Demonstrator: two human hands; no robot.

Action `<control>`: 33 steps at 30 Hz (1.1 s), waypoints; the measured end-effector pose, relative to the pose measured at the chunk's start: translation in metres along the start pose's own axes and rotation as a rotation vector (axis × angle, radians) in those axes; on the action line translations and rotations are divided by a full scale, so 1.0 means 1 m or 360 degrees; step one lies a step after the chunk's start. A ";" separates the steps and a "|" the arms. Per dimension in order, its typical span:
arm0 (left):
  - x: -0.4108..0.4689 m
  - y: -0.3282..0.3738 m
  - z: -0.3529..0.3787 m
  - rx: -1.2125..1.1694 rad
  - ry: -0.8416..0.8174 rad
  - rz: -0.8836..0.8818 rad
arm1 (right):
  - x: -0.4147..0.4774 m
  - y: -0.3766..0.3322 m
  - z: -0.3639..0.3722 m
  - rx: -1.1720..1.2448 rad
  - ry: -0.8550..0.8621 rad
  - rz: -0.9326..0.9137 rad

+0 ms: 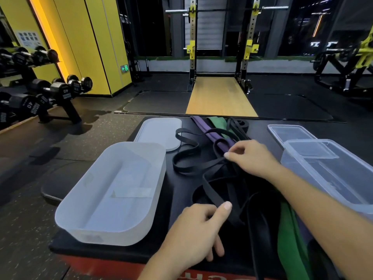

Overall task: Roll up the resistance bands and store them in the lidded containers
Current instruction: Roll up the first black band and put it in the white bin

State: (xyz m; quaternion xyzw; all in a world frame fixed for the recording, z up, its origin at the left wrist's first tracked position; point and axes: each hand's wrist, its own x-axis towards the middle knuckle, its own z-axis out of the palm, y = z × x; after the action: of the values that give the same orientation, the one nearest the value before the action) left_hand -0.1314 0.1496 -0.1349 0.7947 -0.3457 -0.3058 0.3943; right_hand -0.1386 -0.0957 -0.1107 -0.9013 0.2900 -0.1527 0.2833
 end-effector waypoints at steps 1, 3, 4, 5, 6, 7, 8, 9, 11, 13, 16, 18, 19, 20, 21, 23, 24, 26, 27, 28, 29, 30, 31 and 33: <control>0.001 0.000 0.002 0.0042 0.0090 0.0032 | -0.006 -0.004 0.003 -0.0075 -0.0082 -0.0106; 0.005 -0.004 0.005 0.0121 0.0395 0.0064 | -0.012 -0.008 0.011 -0.0311 -0.0232 -0.0282; 0.007 -0.006 0.005 0.0179 0.0564 0.0070 | -0.011 -0.006 0.016 -0.0426 -0.0313 -0.0290; 0.009 -0.007 0.005 0.0236 0.0717 0.0069 | -0.011 -0.005 0.020 -0.0522 -0.0389 -0.0247; 0.011 -0.010 0.004 0.0270 0.0837 0.0066 | -0.010 -0.004 0.022 -0.0606 -0.0447 -0.0209; 0.012 -0.012 0.003 0.0266 0.0917 0.0079 | -0.010 -0.002 0.023 -0.0690 -0.0486 -0.0193; 0.014 -0.015 0.004 0.0251 0.0958 0.0108 | -0.010 -0.002 0.022 -0.0764 -0.0504 -0.0215; 0.015 -0.018 0.005 0.0251 0.0984 0.0163 | -0.011 -0.003 0.021 -0.0825 -0.0506 -0.0263; 0.019 -0.024 0.009 0.0306 0.1043 0.0338 | -0.015 -0.006 0.018 -0.0888 -0.0521 -0.0314; 0.020 -0.026 0.013 0.0268 0.1067 0.0470 | -0.016 -0.009 0.012 -0.0850 -0.0512 -0.0264; 0.019 -0.024 0.018 0.0060 0.0968 0.0519 | -0.008 -0.007 0.003 -0.0386 -0.0011 -0.0158; 0.019 -0.022 0.021 0.0014 0.0867 0.0466 | -0.001 -0.003 -0.001 -0.0011 0.0408 -0.0198; 0.020 -0.022 0.021 0.0021 0.0826 0.0418 | 0.002 -0.001 -0.003 0.0200 0.0435 -0.0245; 0.021 -0.022 0.021 0.0037 0.0789 0.0365 | 0.003 0.000 -0.005 0.0367 0.0376 -0.0259; 0.021 -0.022 0.021 0.0066 0.0758 0.0313 | 0.003 0.001 -0.007 0.0434 0.0309 -0.0254; 0.023 -0.023 0.019 0.0173 0.0732 0.0238 | 0.001 0.005 -0.008 0.0345 0.0270 -0.0213; 0.024 -0.024 0.018 0.0217 0.0733 0.0210 | 0.000 0.008 -0.009 0.0235 0.0264 -0.0146; 0.027 -0.026 0.018 0.0216 0.0736 0.0152 | -0.004 0.009 -0.011 0.0017 0.0132 0.0030; 0.028 -0.027 0.018 0.0209 0.0737 0.0129 | -0.006 0.008 -0.011 -0.0017 -0.0010 0.0125; 0.030 -0.028 0.018 0.0216 0.0745 0.0120 | -0.008 0.008 -0.009 -0.0055 -0.0146 0.0210; 0.031 -0.029 0.019 0.0229 0.0760 0.0126 | -0.009 0.006 -0.007 -0.0119 -0.0247 0.0280; 0.032 -0.029 0.019 0.0240 0.0780 0.0142 | -0.009 0.005 -0.004 -0.0201 -0.0315 0.0328; 0.034 -0.029 0.019 0.0245 0.0797 0.0157 | -0.008 0.004 -0.002 -0.0250 -0.0341 0.0354; 0.036 -0.029 0.019 0.0268 0.0802 0.0158 | -0.004 0.004 0.005 -0.0197 -0.0347 0.0347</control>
State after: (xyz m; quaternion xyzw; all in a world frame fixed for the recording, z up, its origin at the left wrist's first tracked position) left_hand -0.1163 0.1267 -0.1767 0.8578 -0.2993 -0.0489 0.4149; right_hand -0.1412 -0.0942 -0.1177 -0.8914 0.3626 -0.0041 0.2719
